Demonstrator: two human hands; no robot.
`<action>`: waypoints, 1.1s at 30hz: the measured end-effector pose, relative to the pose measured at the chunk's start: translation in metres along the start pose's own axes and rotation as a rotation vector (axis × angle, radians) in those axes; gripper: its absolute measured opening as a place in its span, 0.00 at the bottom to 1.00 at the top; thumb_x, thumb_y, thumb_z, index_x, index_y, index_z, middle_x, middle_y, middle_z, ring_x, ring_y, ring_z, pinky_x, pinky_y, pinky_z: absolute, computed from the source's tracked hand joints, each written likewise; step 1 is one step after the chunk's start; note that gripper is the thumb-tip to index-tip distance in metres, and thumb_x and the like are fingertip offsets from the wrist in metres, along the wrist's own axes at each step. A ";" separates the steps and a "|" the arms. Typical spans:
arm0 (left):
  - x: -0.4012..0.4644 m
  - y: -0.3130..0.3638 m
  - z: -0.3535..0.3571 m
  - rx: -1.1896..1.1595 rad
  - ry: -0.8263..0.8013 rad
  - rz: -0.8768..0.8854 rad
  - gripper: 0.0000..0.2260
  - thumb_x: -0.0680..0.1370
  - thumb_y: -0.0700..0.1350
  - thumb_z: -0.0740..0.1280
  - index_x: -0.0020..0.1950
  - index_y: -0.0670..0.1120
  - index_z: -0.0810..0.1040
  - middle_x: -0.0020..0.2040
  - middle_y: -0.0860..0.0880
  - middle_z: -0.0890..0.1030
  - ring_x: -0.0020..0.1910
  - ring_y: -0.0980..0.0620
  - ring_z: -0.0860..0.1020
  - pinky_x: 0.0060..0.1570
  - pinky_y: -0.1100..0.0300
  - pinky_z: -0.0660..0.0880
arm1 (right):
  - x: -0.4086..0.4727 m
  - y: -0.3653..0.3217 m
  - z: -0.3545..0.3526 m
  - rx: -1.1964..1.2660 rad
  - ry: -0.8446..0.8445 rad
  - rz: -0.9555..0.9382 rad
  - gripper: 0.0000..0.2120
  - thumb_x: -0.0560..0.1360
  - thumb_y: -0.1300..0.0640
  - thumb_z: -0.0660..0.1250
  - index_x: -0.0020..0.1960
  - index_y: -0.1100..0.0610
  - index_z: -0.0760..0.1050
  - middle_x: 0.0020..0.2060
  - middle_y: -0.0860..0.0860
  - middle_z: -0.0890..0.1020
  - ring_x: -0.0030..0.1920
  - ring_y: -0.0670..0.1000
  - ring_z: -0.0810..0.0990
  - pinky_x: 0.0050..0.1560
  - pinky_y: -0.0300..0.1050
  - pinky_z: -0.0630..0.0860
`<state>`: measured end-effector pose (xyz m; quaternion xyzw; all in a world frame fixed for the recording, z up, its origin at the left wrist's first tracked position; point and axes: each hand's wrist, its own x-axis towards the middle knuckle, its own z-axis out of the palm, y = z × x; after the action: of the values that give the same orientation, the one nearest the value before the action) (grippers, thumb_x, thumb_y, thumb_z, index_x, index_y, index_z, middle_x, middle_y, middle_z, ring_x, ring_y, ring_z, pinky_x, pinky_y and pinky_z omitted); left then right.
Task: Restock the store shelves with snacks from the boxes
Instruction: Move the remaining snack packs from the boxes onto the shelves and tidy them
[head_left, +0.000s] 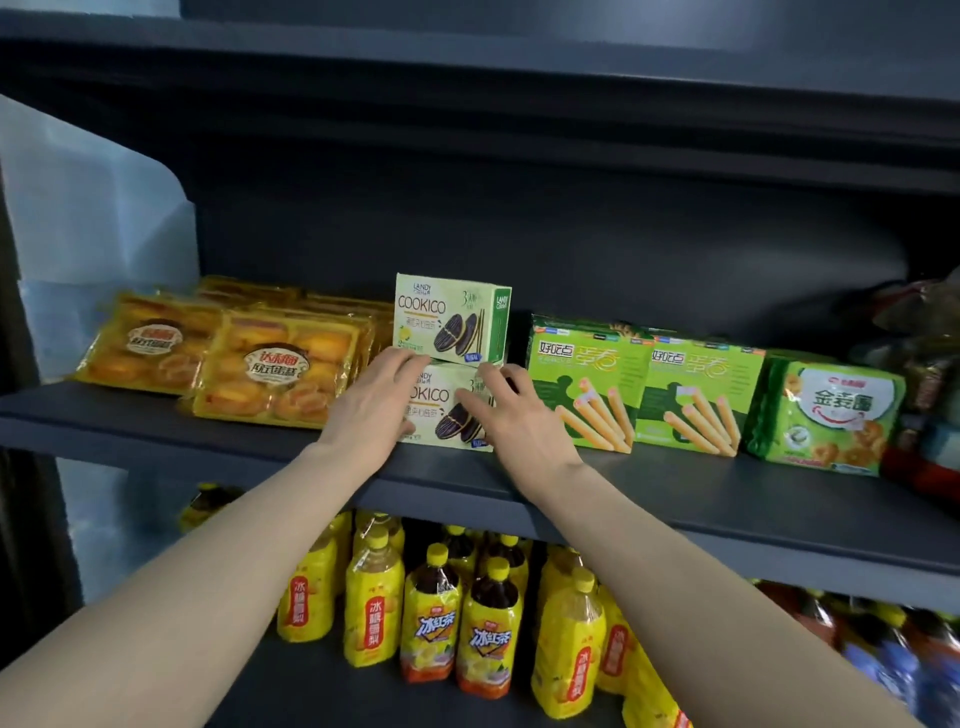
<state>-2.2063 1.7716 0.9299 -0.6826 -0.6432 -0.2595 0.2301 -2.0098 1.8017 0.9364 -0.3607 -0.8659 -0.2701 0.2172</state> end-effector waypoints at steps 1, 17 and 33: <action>0.003 -0.003 0.002 -0.010 -0.002 0.001 0.40 0.68 0.39 0.78 0.76 0.46 0.63 0.73 0.47 0.65 0.70 0.46 0.70 0.61 0.52 0.74 | 0.001 -0.003 -0.001 0.004 -0.015 0.003 0.34 0.68 0.72 0.71 0.71 0.55 0.70 0.72 0.59 0.66 0.71 0.65 0.64 0.47 0.51 0.82; 0.056 -0.017 -0.021 -0.350 0.079 -0.287 0.36 0.77 0.54 0.70 0.78 0.44 0.56 0.73 0.43 0.65 0.68 0.46 0.70 0.64 0.54 0.70 | 0.087 0.039 -0.014 0.173 0.343 0.246 0.30 0.75 0.47 0.73 0.70 0.59 0.66 0.65 0.62 0.69 0.58 0.63 0.74 0.56 0.55 0.75; 0.074 -0.036 -0.014 -0.420 -0.272 -0.332 0.32 0.83 0.59 0.54 0.81 0.46 0.47 0.68 0.46 0.76 0.62 0.47 0.77 0.60 0.47 0.77 | 0.119 0.046 0.003 0.122 0.107 0.201 0.32 0.75 0.68 0.67 0.76 0.58 0.61 0.68 0.62 0.66 0.60 0.64 0.73 0.55 0.55 0.76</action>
<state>-2.2402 1.8210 0.9880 -0.6292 -0.7033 -0.3270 -0.0500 -2.0533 1.8916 1.0164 -0.4170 -0.8273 -0.2126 0.3105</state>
